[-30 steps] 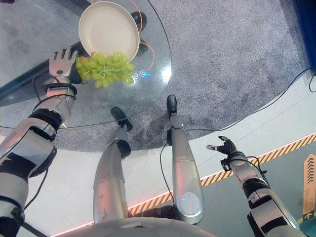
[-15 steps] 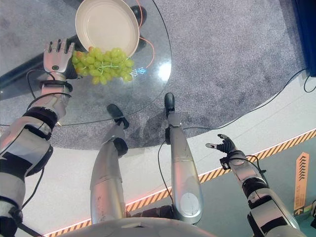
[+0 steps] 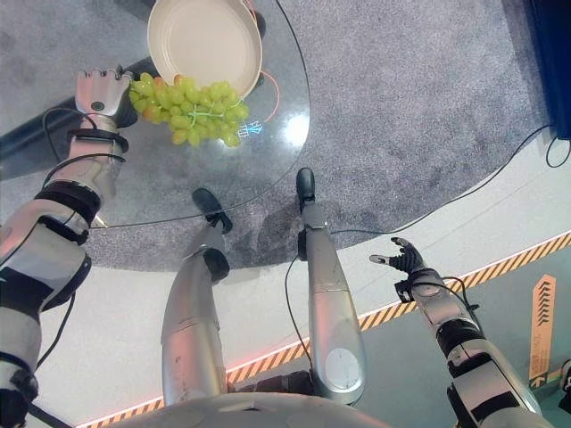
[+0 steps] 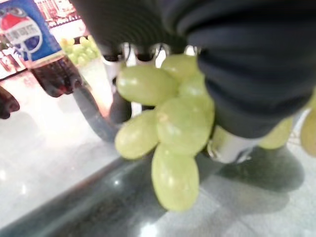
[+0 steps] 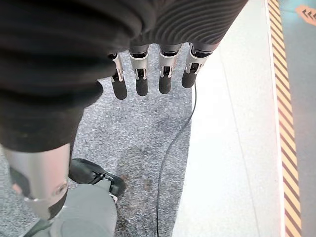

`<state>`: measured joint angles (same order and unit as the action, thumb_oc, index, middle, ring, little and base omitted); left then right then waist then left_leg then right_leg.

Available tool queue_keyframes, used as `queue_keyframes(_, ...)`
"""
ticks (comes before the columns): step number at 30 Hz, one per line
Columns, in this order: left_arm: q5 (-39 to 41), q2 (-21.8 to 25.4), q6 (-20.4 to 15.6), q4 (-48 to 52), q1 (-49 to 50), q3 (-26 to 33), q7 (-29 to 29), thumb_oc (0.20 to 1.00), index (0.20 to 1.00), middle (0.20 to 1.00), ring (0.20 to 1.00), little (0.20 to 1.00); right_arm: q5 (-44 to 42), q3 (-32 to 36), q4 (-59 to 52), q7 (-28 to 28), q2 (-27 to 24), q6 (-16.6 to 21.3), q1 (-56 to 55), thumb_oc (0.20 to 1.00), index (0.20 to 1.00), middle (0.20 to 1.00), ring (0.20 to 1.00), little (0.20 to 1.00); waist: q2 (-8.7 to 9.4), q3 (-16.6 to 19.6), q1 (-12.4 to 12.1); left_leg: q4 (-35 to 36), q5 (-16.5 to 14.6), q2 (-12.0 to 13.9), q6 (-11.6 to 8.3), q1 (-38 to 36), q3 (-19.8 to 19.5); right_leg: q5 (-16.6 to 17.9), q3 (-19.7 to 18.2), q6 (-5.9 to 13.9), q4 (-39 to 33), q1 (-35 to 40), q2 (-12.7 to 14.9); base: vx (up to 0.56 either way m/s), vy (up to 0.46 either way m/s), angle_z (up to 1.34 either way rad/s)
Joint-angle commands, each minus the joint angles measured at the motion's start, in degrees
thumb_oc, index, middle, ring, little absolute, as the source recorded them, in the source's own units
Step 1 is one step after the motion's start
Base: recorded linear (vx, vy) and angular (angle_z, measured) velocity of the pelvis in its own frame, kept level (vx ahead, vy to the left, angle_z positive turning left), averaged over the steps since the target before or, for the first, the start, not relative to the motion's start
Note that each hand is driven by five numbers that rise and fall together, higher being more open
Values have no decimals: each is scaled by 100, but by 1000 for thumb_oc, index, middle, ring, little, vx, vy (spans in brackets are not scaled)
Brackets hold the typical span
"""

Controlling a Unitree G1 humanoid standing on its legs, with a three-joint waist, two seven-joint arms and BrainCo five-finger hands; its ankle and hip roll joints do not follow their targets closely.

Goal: Pick up fruits into the plate

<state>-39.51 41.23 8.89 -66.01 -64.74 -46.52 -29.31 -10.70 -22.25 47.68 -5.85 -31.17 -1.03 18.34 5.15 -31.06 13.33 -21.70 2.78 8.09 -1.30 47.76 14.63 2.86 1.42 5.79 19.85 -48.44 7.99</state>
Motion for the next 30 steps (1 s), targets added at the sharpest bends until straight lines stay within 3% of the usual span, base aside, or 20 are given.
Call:
queue_keyframes(1, -116, -147, -104, -54, 615, -94, 376, 200, 200, 200, 200, 200, -104, 31, -164, -99, -170, -40, -466, 1000, 1000, 1000, 1000, 1000, 131, 126, -5, -350, -594, -221, -152, -143, -262, 200, 275, -40, 133, 28, -329, 0, 0, 0)
queue_keyframes(10, 174, -91, -236, 236, 986, 19, 356, 200, 200, 200, 200, 200, -56, 87, -276, -117, -179, -133, -470, 1000, 1000, 1000, 1000, 1000, 51, 126, -93, -127, -499, -244, -172, -348, -247, 192, 333, -48, 32, 211, -314, 0, 0, 0)
queue_keyframes(15, 831, -51, -600, 519, 1194, 326, -42, 200, 200, 200, 200, 200, -41, 91, -306, -133, -148, -146, -542, 1000, 1000, 1000, 1000, 1000, -1, 126, -165, -23, -455, -271, -181, -478, -265, 166, 348, -52, -29, 338, -290, 0, 0, 0)
queue_keyframes(22, 2213, -203, -1840, 1602, 1905, 1515, -775, 200, 200, 200, 200, 200, 110, 205, -405, -207, 73, -304, -778, 1000, 1000, 1000, 1000, 1000, -129, 126, -385, 302, -368, -350, -177, -921, -325, 106, 445, -36, -201, 742, -194, 0, 0, 0)
queue_keyframes(23, 2264, -225, -1869, 1689, 1962, 1590, -758, 200, 200, 200, 200, 200, 113, 213, -402, -215, 94, -314, -793, 1000, 1000, 1000, 1000, 1000, -134, 126, -401, 323, -364, -356, -177, -956, -333, 104, 453, -33, -217, 778, -187, 10, -30, 4)
queue_keyframes(27, 3031, -474, -2614, 2669, 2584, 2198, -667, 200, 200, 200, 200, 200, 248, 327, -365, -195, 279, -418, -934, 1000, 1000, 1000, 1000, 1000, -176, 126, -559, 578, -305, -397, -187, -1327, -411, 94, 541, -16, -399, 1150, -124, 27, -33, 9)
queue_keyframes(30, 3531, -586, -2830, 3258, 2877, 2396, -481, 200, 200, 200, 200, 200, 261, 369, -332, -219, 350, -482, -960, 1000, 1000, 1000, 1000, 1000, -182, 126, -638, 701, -271, -412, -188, -1499, -456, 93, 577, -19, -511, 1348, -101, 16, -16, 8)
